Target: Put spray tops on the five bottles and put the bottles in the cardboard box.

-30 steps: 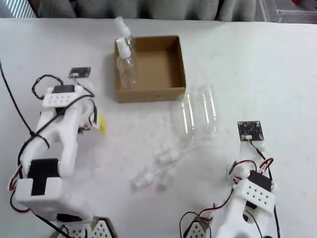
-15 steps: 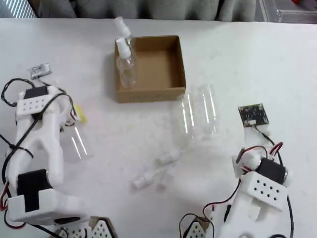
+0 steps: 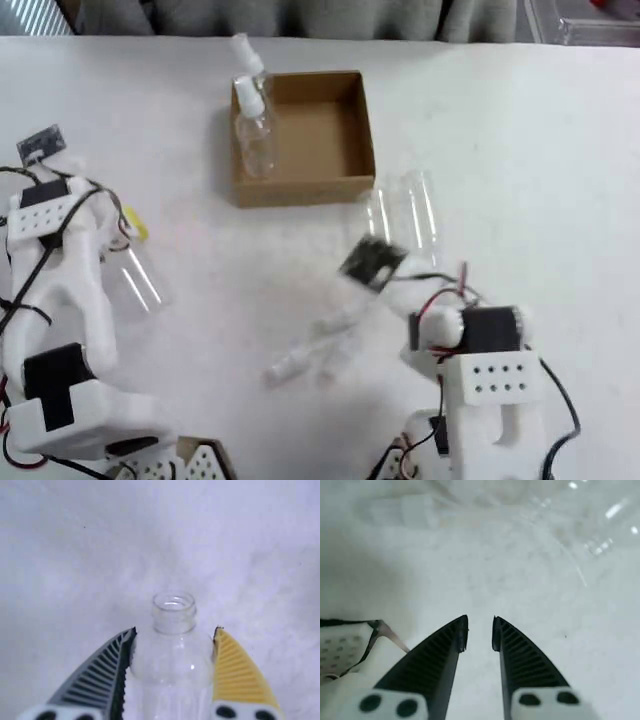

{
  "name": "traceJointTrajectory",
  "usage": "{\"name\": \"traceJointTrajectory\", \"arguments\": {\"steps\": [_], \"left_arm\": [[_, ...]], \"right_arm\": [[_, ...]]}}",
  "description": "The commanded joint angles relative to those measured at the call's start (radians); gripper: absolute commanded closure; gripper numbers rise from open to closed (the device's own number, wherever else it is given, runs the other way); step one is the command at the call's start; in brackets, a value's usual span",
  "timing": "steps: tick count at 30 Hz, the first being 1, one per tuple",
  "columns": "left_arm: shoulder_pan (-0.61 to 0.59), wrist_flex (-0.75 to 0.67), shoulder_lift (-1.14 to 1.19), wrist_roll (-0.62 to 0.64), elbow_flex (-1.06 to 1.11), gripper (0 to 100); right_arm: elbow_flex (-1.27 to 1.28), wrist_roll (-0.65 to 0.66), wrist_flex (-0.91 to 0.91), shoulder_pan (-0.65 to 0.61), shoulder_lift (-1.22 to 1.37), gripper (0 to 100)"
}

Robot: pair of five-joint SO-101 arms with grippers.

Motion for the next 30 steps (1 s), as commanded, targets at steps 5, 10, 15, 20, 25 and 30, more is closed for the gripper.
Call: {"name": "traceJointTrajectory", "arguments": {"steps": [5,10,15,20,25,30], "left_arm": [[-0.019,-0.026,-0.058,0.009,-0.044,89],[-0.019,-0.040,-0.058,0.006,-0.043,89],[-0.019,-0.069,-0.053,0.003,-0.038,89],[-0.019,-0.077,-0.056,0.003,-0.038,89],[-0.019,-0.081,-0.056,0.003,-0.038,89],[-0.019,-0.081,-0.056,0.003,-0.038,89]], "right_arm": [[0.123,0.293,0.004,-0.260,-0.010,92.3],[0.147,0.344,-0.068,-0.349,-0.010,79.5],[0.152,0.347,-0.186,-0.358,0.001,80.6],[0.252,0.344,-0.300,-0.444,-0.001,80.7],[0.328,0.347,-0.415,-0.461,-0.001,80.8],[0.376,0.347,-0.487,-0.464,0.001,80.8]]}}
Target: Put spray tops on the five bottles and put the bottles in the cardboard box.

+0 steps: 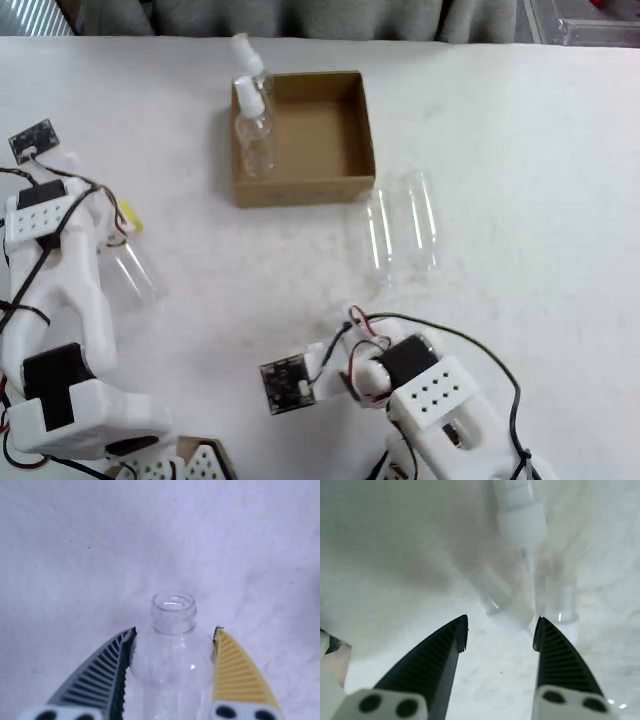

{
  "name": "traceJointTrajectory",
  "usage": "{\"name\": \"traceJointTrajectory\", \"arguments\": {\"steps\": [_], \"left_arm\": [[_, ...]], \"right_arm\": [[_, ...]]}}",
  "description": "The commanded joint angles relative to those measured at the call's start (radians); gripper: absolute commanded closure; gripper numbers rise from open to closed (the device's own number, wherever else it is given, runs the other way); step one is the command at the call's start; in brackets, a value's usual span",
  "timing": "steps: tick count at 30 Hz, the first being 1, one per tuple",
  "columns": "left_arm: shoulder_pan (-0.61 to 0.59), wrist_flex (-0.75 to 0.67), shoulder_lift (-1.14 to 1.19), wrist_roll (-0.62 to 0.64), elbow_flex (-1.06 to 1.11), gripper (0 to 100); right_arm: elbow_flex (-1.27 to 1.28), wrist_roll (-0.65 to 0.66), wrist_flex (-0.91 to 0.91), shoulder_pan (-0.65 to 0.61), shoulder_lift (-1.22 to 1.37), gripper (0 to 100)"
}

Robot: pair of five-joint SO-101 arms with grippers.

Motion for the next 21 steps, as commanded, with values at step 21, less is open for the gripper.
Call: {"name": "traceJointTrajectory", "arguments": {"steps": [21], "left_arm": [[-0.019,-0.018,-0.056,0.002,-0.018,89]], "right_arm": [[-0.064,-0.106,-0.088,0.114,-0.012,98.3]]}}
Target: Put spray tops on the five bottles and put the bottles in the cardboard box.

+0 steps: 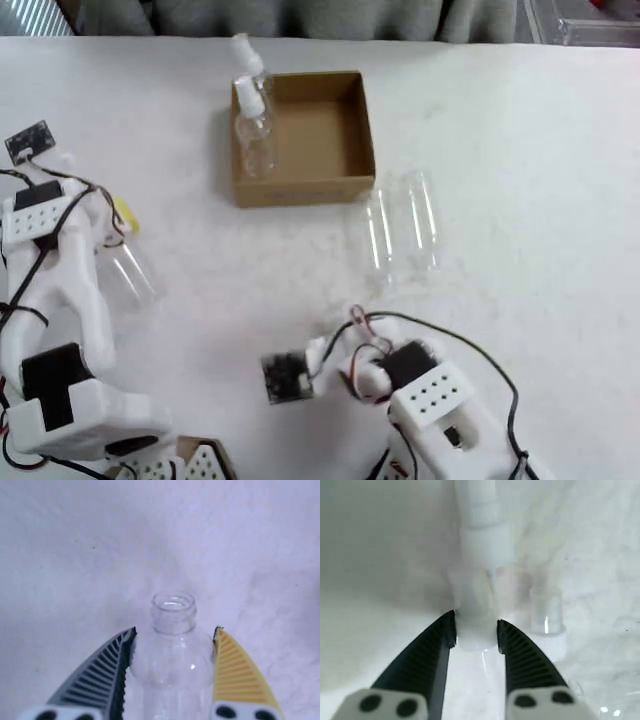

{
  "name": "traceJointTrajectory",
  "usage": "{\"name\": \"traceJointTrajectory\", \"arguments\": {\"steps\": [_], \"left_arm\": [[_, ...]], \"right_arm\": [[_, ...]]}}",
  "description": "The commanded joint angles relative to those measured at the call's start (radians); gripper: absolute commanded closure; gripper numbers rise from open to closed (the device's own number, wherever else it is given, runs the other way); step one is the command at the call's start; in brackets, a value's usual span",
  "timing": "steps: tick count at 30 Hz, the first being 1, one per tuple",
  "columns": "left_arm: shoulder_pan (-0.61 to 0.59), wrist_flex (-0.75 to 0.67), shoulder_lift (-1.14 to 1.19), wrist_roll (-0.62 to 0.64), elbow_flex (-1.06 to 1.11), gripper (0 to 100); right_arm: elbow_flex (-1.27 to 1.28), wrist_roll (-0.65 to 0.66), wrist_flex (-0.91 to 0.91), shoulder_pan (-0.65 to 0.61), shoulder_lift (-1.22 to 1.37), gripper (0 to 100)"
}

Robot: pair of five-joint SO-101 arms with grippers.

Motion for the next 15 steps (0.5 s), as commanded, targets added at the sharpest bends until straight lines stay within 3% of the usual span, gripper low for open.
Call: {"name": "traceJointTrajectory", "arguments": {"steps": [1,10,15], "left_arm": [[-0.005,-0.018,-0.058,0.002,-0.015,89],[-0.005,-0.020,-0.058,0.002,-0.018,89],[0.019,-0.009,-0.099,0.002,0.009,89]], "right_arm": [[-0.169,-0.089,0.093,0.122,-0.010,98.3],[-0.477,-0.313,0.308,0.766,0.001,98.3],[-0.485,-0.321,0.312,1.082,0.007,98.3]]}}
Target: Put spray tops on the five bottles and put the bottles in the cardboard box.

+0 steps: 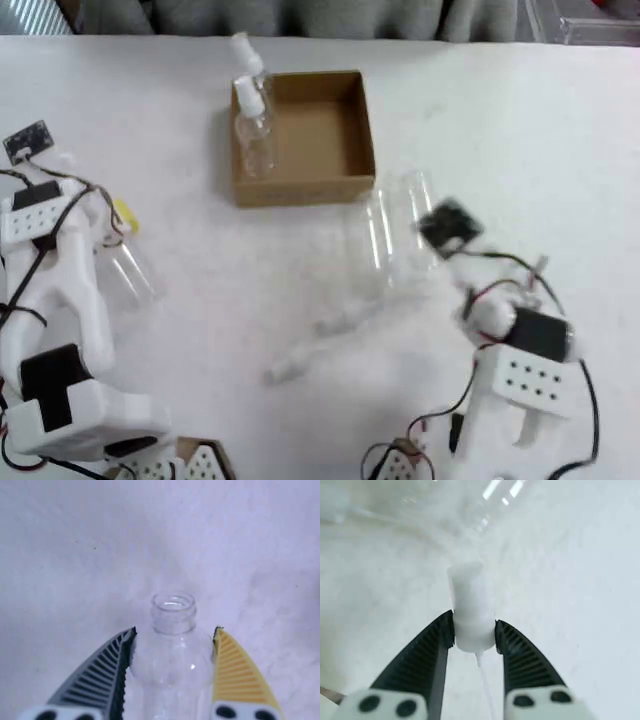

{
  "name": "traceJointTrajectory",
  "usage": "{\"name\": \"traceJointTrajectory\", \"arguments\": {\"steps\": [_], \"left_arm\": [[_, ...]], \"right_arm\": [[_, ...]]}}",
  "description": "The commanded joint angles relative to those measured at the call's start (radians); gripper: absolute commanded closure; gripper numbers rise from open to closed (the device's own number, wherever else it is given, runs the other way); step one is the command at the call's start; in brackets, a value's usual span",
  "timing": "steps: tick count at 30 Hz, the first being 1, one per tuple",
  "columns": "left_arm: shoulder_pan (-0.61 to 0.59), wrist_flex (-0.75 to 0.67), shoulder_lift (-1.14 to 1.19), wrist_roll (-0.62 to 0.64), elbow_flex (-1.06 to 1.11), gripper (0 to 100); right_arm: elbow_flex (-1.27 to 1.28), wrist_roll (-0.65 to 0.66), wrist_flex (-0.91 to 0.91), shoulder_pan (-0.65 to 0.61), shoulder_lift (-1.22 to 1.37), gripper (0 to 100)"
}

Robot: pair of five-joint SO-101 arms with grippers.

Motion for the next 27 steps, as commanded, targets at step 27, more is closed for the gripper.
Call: {"name": "traceJointTrajectory", "arguments": {"steps": [27], "left_arm": [[0.268,-0.164,-1.047,-0.083,0.660,90]], "right_arm": [[-0.690,-0.068,-0.102,0.495,1.110,83.6]]}}
